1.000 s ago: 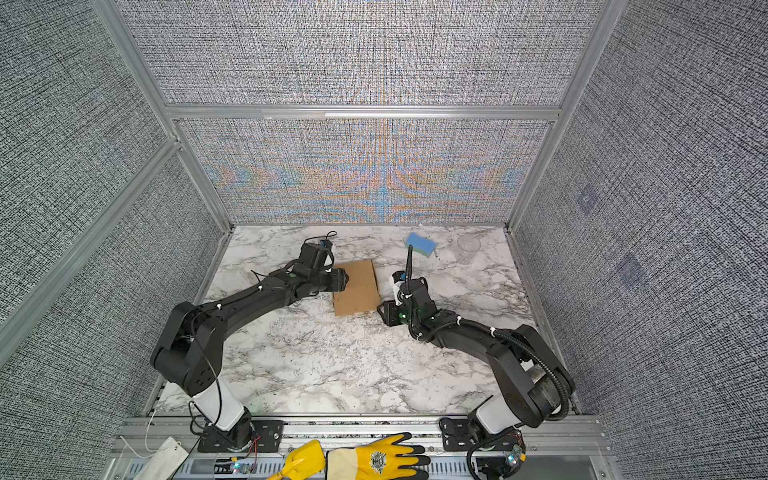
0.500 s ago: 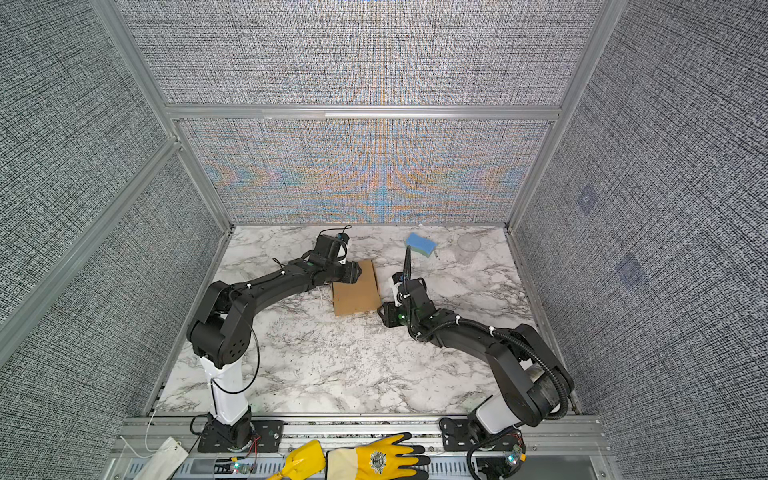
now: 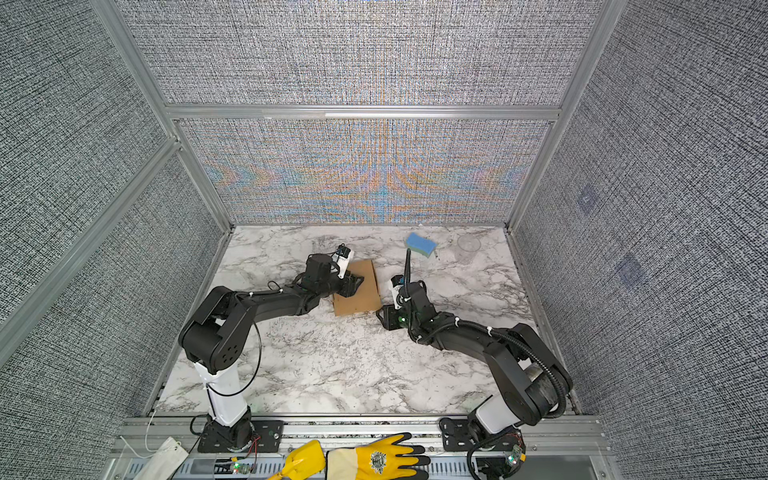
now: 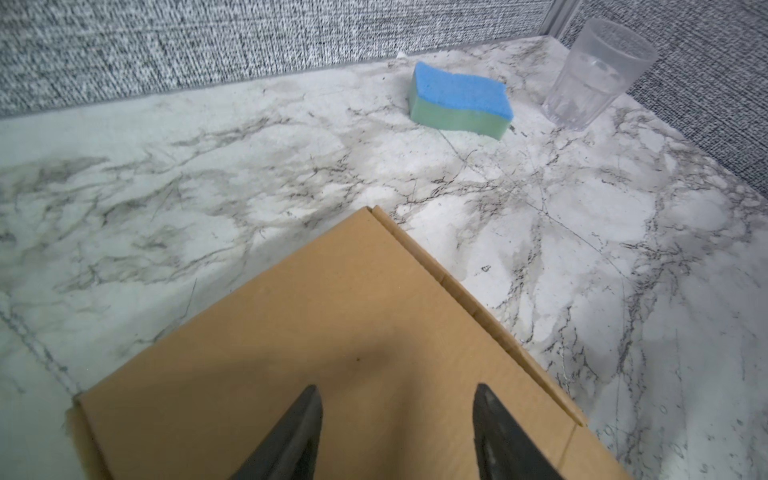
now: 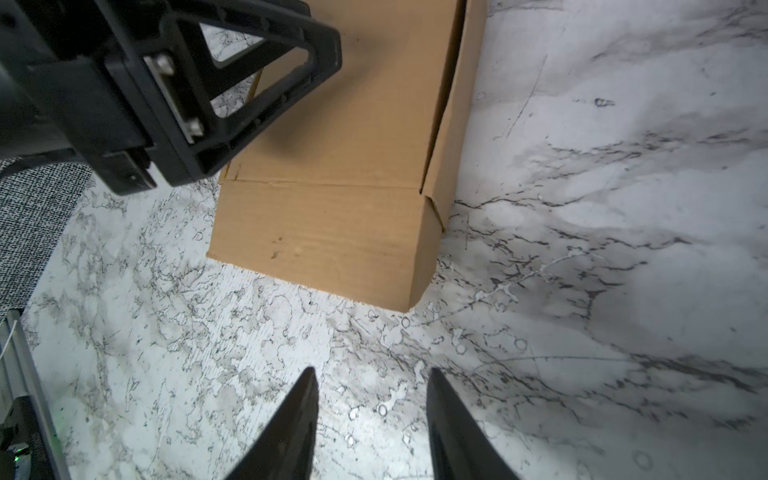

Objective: Fold the paper box

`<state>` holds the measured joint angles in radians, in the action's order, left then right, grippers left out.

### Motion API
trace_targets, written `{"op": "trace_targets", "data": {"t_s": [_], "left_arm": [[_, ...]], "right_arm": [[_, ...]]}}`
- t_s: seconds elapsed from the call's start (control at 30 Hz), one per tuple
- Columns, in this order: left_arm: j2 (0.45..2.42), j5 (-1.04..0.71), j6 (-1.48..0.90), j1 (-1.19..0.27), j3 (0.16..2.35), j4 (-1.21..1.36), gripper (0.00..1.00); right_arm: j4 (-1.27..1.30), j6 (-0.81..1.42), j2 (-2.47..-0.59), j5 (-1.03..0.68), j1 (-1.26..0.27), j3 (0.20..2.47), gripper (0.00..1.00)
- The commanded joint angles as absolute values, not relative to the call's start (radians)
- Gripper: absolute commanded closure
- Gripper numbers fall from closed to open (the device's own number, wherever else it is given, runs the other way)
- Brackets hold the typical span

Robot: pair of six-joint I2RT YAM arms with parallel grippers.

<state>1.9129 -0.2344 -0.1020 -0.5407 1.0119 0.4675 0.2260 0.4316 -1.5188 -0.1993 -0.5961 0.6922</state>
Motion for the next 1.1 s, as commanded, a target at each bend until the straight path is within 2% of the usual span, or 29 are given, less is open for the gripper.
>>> {"op": "trace_targets", "data": {"t_s": [0.0, 0.6, 1.07], "left_arm": [[1.932, -0.272, -0.030, -0.538, 0.991, 0.652, 0.40], [2.025, -0.301, -0.007, -0.535, 1.038, 0.588, 0.40], [2.035, -0.314, -0.018, -0.535, 1.068, 0.534, 0.41]], "right_arm": [[0.266, 0.422, -1.516, -0.207, -0.597, 0.694, 0.56], [0.234, 0.396, -1.600, -0.164, -0.591, 0.775, 0.57], [0.232, 0.399, -1.693, -0.158, -0.570, 0.817, 0.62]]}}
